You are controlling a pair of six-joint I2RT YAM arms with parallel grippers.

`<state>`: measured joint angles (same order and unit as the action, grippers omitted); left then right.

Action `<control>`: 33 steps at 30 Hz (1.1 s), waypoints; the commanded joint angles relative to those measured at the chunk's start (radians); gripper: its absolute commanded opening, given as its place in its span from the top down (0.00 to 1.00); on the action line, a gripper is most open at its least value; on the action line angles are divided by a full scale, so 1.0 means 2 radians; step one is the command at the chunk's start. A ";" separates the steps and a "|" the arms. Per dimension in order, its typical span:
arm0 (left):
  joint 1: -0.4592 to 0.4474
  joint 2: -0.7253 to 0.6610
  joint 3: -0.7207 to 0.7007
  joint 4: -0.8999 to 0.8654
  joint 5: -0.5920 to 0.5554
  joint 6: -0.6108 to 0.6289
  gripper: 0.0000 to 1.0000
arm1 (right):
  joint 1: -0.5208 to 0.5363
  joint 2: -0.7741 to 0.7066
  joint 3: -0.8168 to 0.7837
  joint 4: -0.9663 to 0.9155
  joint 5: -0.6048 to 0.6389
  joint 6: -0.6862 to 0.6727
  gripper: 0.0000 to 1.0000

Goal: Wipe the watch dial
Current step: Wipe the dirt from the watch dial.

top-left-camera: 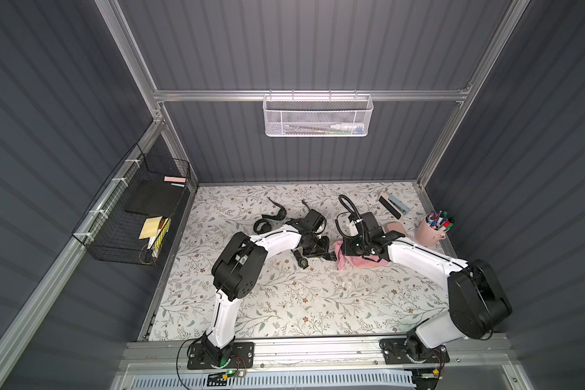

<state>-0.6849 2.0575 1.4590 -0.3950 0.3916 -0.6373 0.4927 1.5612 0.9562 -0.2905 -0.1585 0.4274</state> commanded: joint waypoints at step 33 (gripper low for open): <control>-0.003 -0.003 0.003 0.002 0.018 0.002 1.00 | -0.015 0.061 -0.011 -0.047 0.060 -0.031 1.00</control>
<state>-0.6849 2.0579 1.4574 -0.3981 0.4099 -0.6395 0.4763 1.7088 0.9569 -0.2920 -0.0948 0.3828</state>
